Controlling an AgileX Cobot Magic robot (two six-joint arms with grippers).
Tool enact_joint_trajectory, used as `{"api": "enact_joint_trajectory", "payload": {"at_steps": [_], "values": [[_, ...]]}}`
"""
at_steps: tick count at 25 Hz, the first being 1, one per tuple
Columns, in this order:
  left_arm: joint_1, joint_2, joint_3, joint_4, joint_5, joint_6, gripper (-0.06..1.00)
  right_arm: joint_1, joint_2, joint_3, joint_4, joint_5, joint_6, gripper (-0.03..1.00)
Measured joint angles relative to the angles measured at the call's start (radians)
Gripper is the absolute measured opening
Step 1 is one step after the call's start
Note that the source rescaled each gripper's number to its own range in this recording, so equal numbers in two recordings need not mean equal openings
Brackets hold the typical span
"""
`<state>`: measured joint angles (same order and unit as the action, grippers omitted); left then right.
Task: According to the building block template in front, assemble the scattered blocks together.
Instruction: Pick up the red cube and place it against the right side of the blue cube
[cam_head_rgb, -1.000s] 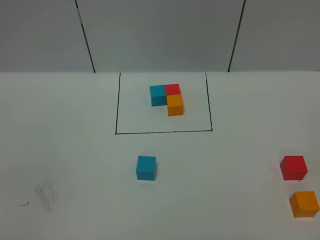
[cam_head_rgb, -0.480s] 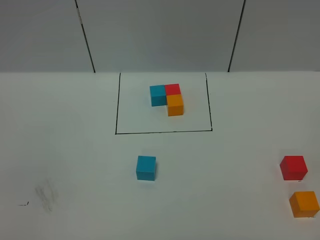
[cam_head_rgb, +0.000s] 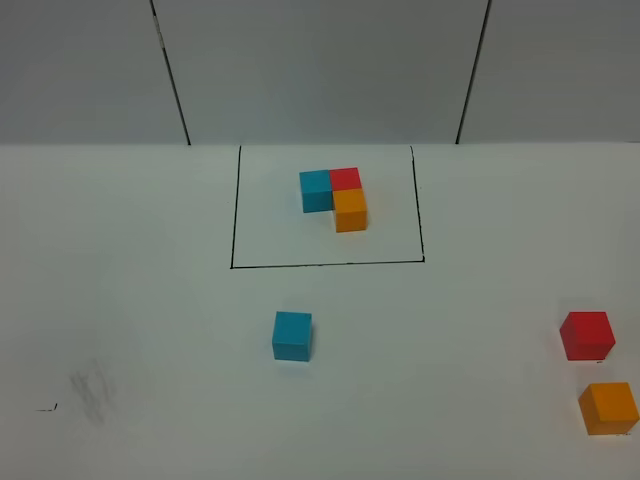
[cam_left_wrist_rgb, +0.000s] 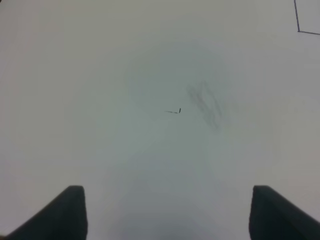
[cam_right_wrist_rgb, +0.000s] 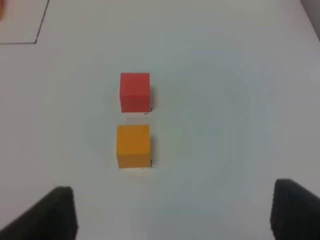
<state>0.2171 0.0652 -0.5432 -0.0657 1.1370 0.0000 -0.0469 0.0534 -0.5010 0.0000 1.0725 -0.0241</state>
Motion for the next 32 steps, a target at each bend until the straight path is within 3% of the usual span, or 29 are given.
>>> {"api": "enact_joint_trajectory", "payload": {"at_steps": [32], "values": [[0.000, 0.000, 0.000, 0.000, 0.000, 0.000, 0.61, 0.000, 0.000, 0.000, 0.000, 0.000, 0.000, 0.62]]}}
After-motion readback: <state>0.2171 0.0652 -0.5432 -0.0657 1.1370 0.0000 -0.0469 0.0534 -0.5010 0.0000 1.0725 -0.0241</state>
